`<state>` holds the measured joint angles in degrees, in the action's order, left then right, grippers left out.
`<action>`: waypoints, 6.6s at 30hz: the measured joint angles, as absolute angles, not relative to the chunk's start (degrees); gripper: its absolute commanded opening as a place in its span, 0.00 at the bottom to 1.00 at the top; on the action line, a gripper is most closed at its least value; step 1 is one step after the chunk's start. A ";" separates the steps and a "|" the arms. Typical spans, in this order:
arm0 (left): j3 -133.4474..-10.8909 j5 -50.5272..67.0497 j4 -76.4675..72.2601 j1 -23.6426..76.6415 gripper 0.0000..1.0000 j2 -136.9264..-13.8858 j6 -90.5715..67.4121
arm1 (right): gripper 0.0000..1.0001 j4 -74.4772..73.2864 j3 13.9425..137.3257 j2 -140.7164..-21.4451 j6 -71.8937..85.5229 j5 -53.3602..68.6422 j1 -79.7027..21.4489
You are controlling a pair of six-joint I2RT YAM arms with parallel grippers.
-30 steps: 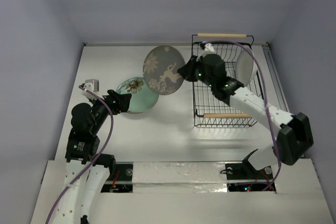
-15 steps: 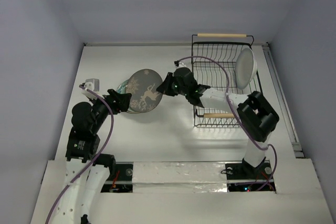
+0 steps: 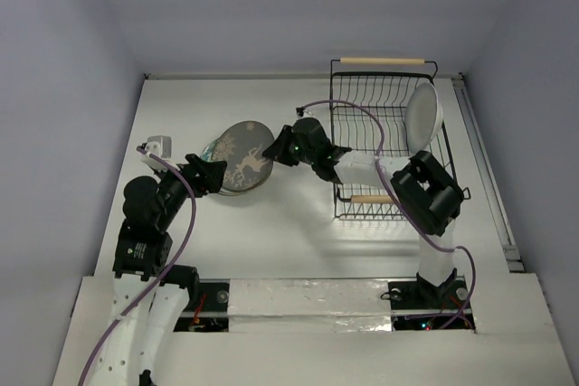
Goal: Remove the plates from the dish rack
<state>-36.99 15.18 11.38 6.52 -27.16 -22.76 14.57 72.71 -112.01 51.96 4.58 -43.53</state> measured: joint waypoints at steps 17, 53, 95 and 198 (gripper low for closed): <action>-36.99 15.25 11.35 6.50 0.75 -26.33 -22.74 | 0.86 9.50 72.82 -111.70 44.93 -1.63 -49.21; -36.99 16.08 11.33 6.31 0.75 -24.80 -22.74 | 0.06 -5.48 74.13 -87.09 26.83 -22.81 -49.19; -36.99 14.31 11.42 15.33 0.76 -16.32 -22.72 | 0.34 -18.94 72.49 -88.44 16.12 -25.58 -1.41; -36.99 13.45 11.51 6.66 0.74 -22.33 -22.74 | 0.12 23.99 75.05 -115.96 58.54 5.30 -43.27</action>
<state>-36.99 13.45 11.51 6.66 -22.33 -22.74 23.99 75.05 -115.96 58.54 5.30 -43.27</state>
